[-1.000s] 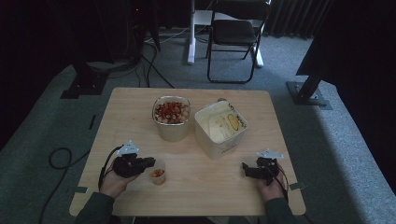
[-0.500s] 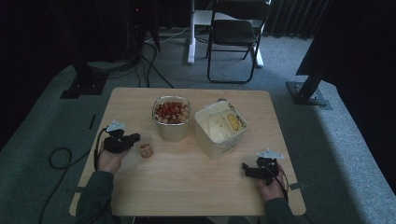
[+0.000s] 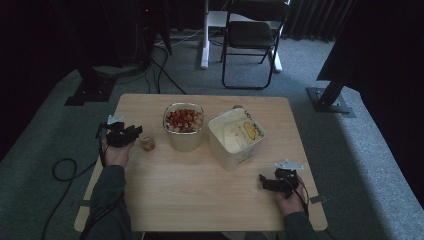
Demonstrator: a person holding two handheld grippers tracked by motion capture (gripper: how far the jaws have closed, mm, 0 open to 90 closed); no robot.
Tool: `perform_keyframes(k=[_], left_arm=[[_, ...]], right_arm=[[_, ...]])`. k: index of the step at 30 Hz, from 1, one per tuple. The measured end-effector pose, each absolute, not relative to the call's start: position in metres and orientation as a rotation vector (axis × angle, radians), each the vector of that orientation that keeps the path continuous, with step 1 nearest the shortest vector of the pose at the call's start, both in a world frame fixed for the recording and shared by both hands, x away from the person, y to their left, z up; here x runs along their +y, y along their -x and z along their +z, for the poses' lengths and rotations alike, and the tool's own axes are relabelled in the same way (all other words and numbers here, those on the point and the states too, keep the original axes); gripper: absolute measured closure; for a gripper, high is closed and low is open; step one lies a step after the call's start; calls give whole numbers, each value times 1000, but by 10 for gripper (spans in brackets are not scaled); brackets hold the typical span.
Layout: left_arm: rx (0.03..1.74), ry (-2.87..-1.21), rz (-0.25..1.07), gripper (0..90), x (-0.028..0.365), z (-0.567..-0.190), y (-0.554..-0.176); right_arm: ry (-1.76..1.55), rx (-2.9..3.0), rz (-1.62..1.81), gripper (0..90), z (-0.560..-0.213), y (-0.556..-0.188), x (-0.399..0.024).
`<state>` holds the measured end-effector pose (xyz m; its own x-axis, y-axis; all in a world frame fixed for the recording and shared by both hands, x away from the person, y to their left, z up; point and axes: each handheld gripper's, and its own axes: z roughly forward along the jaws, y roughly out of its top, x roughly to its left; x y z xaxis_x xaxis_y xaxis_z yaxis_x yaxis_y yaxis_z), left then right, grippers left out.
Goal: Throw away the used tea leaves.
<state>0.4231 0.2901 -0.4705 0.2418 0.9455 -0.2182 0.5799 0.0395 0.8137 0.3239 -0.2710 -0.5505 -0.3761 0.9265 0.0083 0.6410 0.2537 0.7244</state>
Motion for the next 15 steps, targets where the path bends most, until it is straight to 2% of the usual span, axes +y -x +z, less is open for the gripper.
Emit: perform_keyframes(k=[1, 6, 10, 13, 15], left_arm=[[1423, -1641, 525, 517, 290, -468, -421], [1311, -1589, 526, 320, 293, -449, -404], [1223, -1600, 568, 244, 285, -449, -388], [1253, -1653, 631, 102, 276, -462, -385], [1295, -1653, 644, 92, 275, -472, -387]], right_arm=[[-1426, 2109, 912, 129, -551, -324, -271], [-1425, 2110, 911, 128, -551, -324, -271], [-1425, 2109, 911, 128, -551, -324, -271], [-1425, 2109, 911, 128, -551, -324, -271], [-1425, 2109, 911, 129, -551, -324, -271]])
